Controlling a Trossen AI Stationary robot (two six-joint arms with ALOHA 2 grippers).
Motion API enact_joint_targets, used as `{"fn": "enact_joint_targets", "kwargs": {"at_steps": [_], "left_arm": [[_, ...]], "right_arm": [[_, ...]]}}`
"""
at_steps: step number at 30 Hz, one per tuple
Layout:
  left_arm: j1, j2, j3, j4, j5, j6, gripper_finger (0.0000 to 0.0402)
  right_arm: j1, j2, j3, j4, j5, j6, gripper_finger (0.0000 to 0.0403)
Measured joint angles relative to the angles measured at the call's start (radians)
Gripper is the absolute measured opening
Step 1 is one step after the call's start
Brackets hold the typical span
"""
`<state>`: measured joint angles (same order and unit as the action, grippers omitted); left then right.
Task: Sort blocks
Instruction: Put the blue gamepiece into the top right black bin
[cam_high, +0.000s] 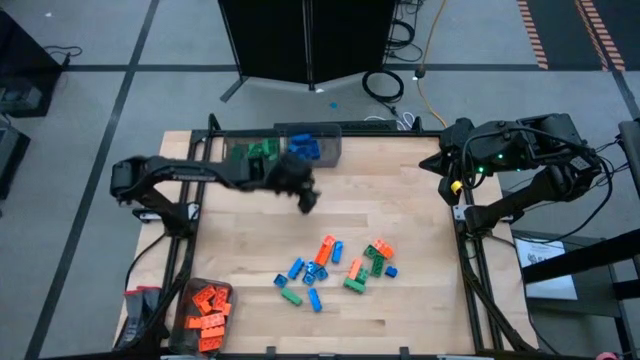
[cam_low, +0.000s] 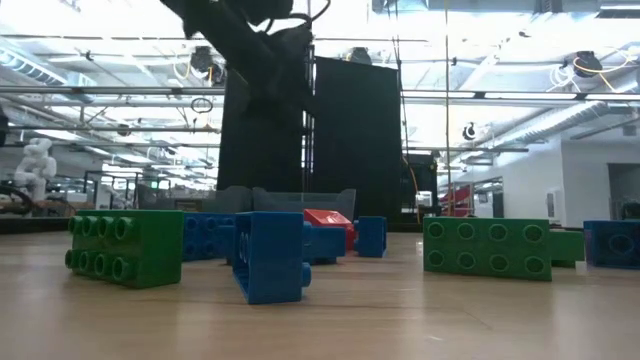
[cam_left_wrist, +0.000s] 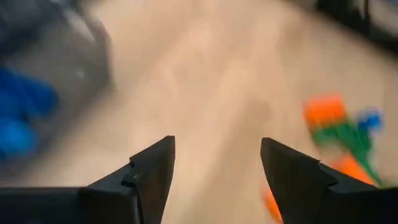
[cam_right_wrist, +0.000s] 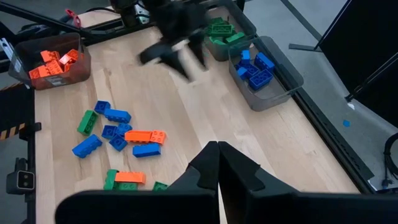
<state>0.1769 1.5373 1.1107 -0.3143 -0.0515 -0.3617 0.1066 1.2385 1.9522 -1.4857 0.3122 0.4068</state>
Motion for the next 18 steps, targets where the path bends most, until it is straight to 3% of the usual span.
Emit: {"fn": "enact_joint_targets", "kwargs": {"at_steps": [8, 18], "left_arm": [[-0.274, 0.001, 0.000, -0.287, -0.099, -0.479, 0.0237], [-0.509, 0.001, -0.001, -0.307, -0.211, -0.815, 0.0237]], "right_arm": [[0.000, 0.000, 0.000, 0.014, 0.000, 0.000, 0.0000], [0.000, 0.014, 0.000, 0.024, 0.000, 0.002, 0.0000]]}}
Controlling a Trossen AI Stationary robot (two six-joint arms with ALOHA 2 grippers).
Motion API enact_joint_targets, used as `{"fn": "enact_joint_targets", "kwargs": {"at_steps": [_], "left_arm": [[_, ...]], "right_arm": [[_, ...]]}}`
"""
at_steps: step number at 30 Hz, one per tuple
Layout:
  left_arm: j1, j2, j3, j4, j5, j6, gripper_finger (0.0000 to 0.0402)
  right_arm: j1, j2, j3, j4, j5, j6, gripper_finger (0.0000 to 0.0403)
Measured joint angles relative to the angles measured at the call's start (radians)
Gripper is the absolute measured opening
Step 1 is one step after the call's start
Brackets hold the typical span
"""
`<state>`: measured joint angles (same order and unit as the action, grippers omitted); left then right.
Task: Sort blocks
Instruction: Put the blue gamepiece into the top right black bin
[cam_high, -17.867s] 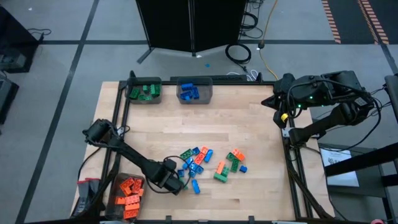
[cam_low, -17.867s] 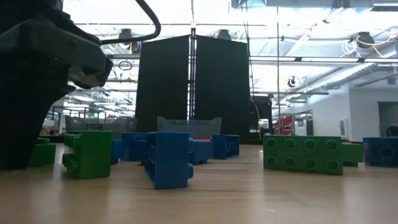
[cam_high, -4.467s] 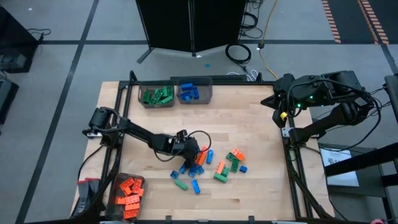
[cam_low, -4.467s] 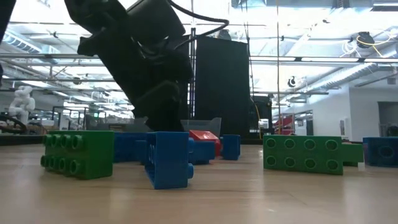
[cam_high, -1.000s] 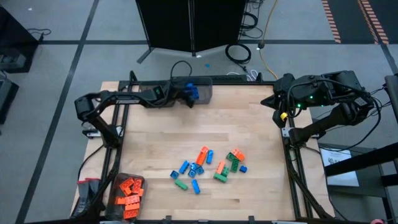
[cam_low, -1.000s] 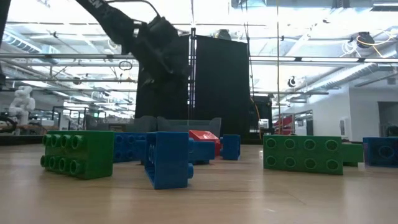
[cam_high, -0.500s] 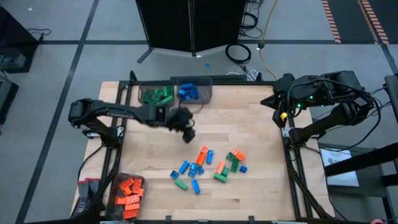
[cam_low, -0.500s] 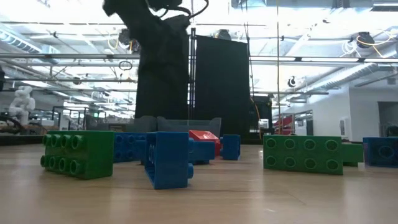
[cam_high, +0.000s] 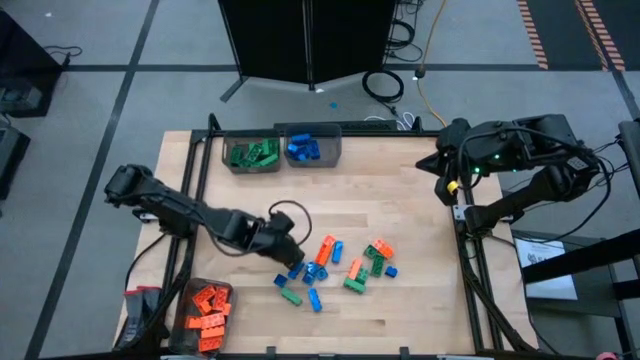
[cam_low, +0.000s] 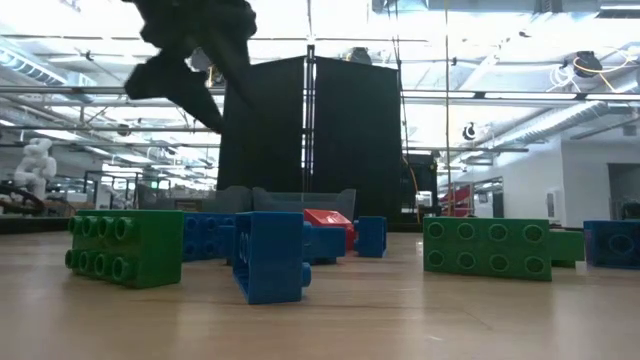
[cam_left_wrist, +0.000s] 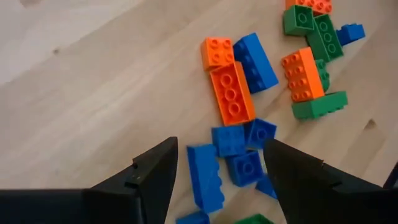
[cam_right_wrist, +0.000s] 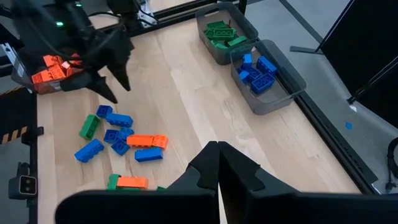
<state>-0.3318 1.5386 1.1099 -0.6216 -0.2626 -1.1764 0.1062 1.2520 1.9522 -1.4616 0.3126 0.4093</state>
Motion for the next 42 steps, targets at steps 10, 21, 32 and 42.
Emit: {"fn": "enact_joint_targets", "kwargs": {"at_steps": [10, 21, 32, 42], "left_arm": [[-0.071, 0.085, 0.000, -0.033, -0.066, -0.023, 0.0237], [-0.105, 0.182, 0.000, 0.066, -0.052, -0.101, 0.0237], [-0.108, 0.260, -0.001, 0.134, -0.068, -0.103, 0.0233], [-0.116, 0.310, -0.001, 0.115, -0.034, -0.158, 0.0232]], "right_arm": [[0.000, 0.051, 0.000, 0.000, -0.001, 0.001, 0.0000], [0.000, 0.057, 0.000, -0.003, -0.031, 0.002, 0.0000], [0.000, 0.057, 0.000, -0.031, -0.058, 0.016, 0.0000], [0.000, 0.057, 0.000, -0.037, -0.058, 0.013, 0.0000]]}}
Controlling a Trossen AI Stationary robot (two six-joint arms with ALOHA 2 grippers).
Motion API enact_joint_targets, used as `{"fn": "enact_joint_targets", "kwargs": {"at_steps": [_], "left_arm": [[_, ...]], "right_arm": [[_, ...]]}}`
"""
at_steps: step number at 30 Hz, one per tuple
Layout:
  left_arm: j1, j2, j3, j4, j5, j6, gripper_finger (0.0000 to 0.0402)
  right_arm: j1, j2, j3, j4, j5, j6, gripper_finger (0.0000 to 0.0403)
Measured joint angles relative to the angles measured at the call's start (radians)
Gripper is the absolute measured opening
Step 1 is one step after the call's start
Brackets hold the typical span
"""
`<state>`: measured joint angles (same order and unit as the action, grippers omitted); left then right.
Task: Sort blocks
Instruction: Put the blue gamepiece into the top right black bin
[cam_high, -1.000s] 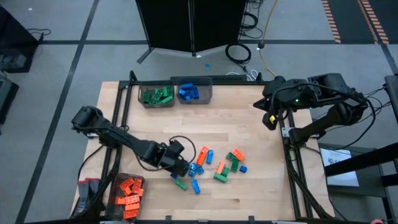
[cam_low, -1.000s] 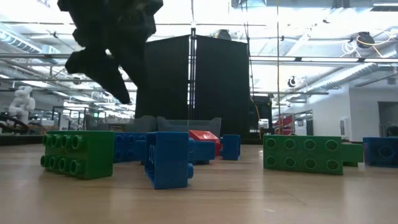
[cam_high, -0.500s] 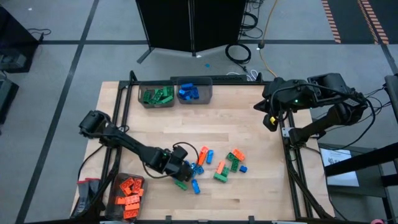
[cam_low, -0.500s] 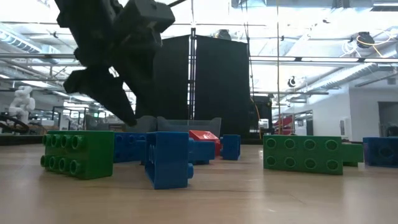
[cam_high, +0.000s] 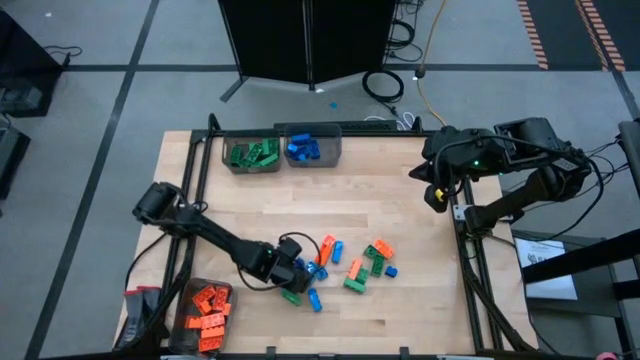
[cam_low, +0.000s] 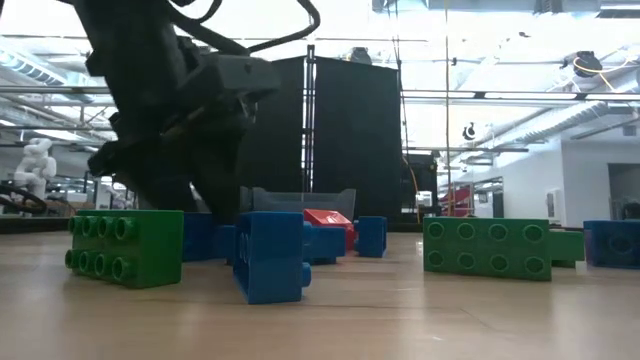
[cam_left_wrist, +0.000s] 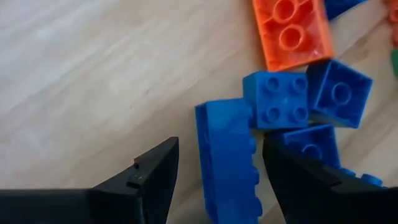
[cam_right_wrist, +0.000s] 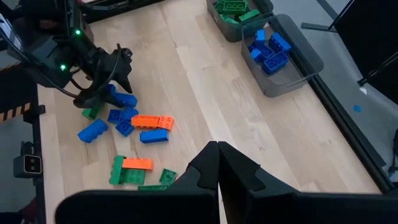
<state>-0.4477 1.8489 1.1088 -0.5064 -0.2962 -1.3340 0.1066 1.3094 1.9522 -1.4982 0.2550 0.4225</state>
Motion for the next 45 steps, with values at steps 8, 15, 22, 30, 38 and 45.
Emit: {"fn": "enact_joint_targets", "kwargs": {"at_steps": [8, 15, 22, 30, 38, 45], "left_arm": [[-0.002, 0.011, 0.000, -0.014, 0.021, -0.021, 0.0197], [0.001, 0.010, 0.001, -0.022, 0.025, -0.013, 0.0078], [0.052, -0.029, 0.014, -0.101, -0.010, 0.077, 0.0067], [0.236, -0.143, 0.027, -0.124, -0.148, 0.260, 0.0067], [0.553, -0.243, 0.027, 0.096, -0.203, 0.568, 0.0067], [0.753, -0.227, 0.027, 0.360, -0.193, 0.641, 0.0067]], "right_arm": [[0.000, 0.000, 0.000, 0.000, 0.000, -0.014, 0.0000], [0.000, 0.000, 0.000, 0.002, 0.000, -0.015, 0.0000], [0.000, 0.000, 0.000, 0.006, 0.005, -0.015, 0.0000], [0.000, 0.000, 0.000, 0.006, 0.005, -0.015, 0.0000], [0.000, 0.000, 0.000, 0.006, 0.005, -0.015, 0.0000], [0.000, 0.000, 0.000, 0.005, 0.005, -0.016, 0.0000]]}}
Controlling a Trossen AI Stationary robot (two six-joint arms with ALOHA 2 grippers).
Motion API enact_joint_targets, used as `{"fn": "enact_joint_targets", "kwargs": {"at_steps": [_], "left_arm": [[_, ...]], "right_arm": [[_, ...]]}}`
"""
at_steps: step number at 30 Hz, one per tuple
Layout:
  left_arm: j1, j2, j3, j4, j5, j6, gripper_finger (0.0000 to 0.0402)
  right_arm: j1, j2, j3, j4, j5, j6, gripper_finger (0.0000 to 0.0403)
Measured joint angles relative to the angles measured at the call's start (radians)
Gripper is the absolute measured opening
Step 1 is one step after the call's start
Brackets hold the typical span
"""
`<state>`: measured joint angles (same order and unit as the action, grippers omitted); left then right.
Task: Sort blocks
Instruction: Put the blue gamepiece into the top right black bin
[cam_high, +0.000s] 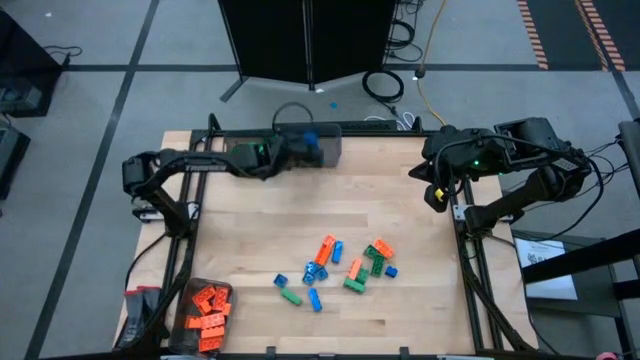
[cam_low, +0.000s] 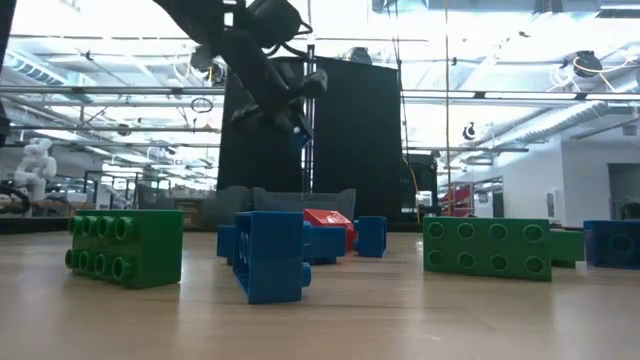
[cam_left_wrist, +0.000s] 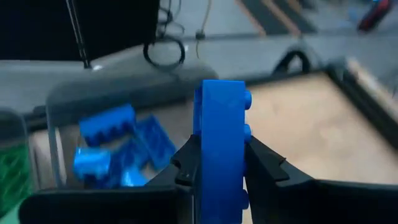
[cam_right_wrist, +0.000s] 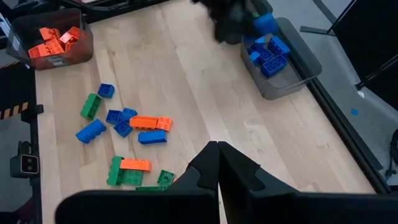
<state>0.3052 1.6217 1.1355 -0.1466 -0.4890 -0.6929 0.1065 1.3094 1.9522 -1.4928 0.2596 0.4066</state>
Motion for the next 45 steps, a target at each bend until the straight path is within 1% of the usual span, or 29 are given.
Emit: {"fn": "enact_joint_targets", "kwargs": {"at_steps": [2, 6, 9, 13, 21, 25, 30, 32, 36, 39, 43, 45], "left_arm": [[0.028, 0.019, 0.000, 0.097, 0.000, 0.001, 0.0067], [0.056, 0.068, 0.001, 0.222, 0.005, 0.022, 0.0067], [0.069, 0.115, 0.001, 0.255, 0.011, 0.027, 0.0067], [0.074, 0.173, 0.026, 0.258, 0.048, 0.028, 0.0067], [0.075, 0.269, 0.102, 0.257, 0.063, 0.029, 0.0067], [0.075, 0.314, 0.147, 0.193, 0.080, 0.029, 0.0067], [0.076, 0.347, 0.159, 0.181, 0.130, 0.028, 0.0067], [0.076, 0.350, 0.160, 0.183, 0.134, 0.028, 0.0086], [0.077, 0.350, 0.160, 0.183, 0.128, 0.031, 0.0163], [0.082, 0.350, 0.160, 0.183, 0.124, 0.072, 0.0202], [0.083, 0.349, 0.160, 0.184, 0.128, 0.078, 0.0222], [0.083, 0.338, 0.160, 0.182, 0.171, 0.078, 0.0225]], "right_arm": [[0.000, 0.000, 0.000, -0.001, 0.000, -0.004, 0.0000], [0.000, 0.000, 0.000, -0.001, 0.000, -0.018, 0.0000], [0.000, 0.000, 0.000, -0.002, 0.000, -0.028, 0.0000], [0.000, 0.000, 0.000, -0.004, 0.000, -0.030, 0.0000], [0.000, 0.000, 0.000, -0.005, 0.000, -0.030, 0.0000], [0.000, 0.000, 0.000, -0.005, -0.003, -0.030, 0.0000], [0.000, 0.000, 0.000, -0.006, -0.004, -0.030, 0.0000], [0.000, 0.000, 0.000, -0.006, -0.004, -0.030, 0.0000], [0.000, 0.000, 0.000, -0.006, -0.004, -0.030, 0.0000], [0.000, 0.000, 0.000, -0.006, -0.004, -0.030, 0.0000], [0.000, 0.000, 0.000, -0.006, -0.004, -0.030, 0.0000], [0.000, 0.000, 0.000, -0.007, -0.004, -0.033, 0.0000]]}}
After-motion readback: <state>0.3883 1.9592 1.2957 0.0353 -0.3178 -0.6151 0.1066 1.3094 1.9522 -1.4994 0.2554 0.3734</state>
